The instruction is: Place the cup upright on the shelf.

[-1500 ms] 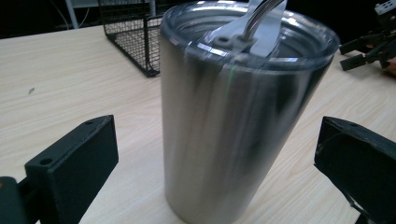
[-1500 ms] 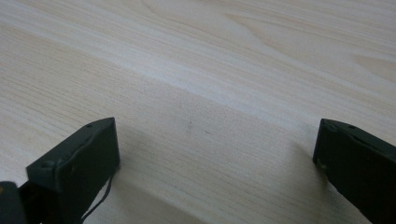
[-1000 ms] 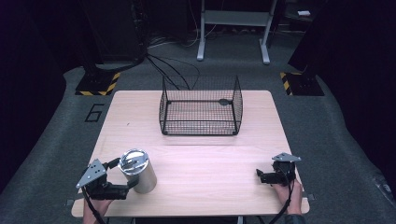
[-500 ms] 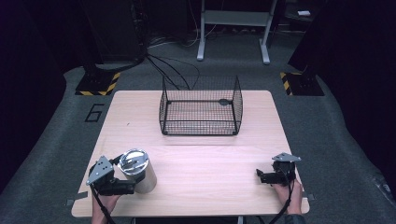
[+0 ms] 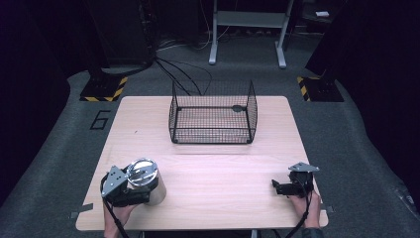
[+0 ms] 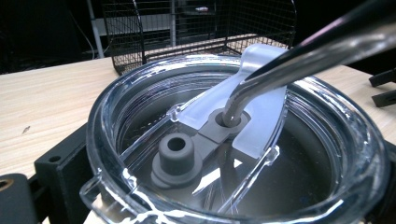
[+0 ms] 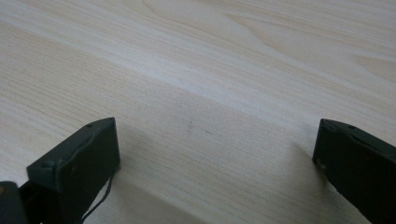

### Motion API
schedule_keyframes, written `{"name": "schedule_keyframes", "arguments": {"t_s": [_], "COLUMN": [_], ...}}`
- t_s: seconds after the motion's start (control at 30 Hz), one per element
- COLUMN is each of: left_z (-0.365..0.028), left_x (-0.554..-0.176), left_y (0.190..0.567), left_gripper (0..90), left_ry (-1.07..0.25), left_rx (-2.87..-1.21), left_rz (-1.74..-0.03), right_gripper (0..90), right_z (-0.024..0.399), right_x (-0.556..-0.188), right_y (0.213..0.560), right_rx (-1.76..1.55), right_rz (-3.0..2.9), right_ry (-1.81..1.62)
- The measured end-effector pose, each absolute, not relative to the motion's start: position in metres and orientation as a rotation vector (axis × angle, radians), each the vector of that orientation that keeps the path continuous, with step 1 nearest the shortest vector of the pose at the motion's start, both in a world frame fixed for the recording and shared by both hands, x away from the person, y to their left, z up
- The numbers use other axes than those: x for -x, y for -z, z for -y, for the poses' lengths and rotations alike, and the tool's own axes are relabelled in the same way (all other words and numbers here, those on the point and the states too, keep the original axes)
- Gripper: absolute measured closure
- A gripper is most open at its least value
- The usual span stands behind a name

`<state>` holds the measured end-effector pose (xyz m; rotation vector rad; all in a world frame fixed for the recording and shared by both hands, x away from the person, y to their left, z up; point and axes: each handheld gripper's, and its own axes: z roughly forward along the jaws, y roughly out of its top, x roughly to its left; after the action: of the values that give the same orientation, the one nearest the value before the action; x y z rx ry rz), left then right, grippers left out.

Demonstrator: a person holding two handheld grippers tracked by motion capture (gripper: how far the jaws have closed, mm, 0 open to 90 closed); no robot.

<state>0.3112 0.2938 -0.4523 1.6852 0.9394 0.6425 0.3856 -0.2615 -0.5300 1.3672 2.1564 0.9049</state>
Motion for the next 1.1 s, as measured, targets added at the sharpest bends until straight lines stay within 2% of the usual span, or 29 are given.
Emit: {"name": "schedule_keyframes", "arguments": {"t_s": [0.53,1.1], "left_z": [-0.296,-0.285], "left_x": [-0.312,-0.331], "left_y": [0.446,0.424], "left_gripper": [3.8,3.7], "left_ry": [-0.652,-0.645], "left_rx": [-1.681,-1.709], "left_rz": [-0.939,-0.894], "right_gripper": [0.1,0.1], "right_z": [0.261,0.261], "right_x": [-0.385,-0.385], "right_y": [0.530,0.530], "right_rx": [-1.385,-1.382], "right_rz": [-2.150,-2.152], "right_ry": [-0.911,-0.911]}}
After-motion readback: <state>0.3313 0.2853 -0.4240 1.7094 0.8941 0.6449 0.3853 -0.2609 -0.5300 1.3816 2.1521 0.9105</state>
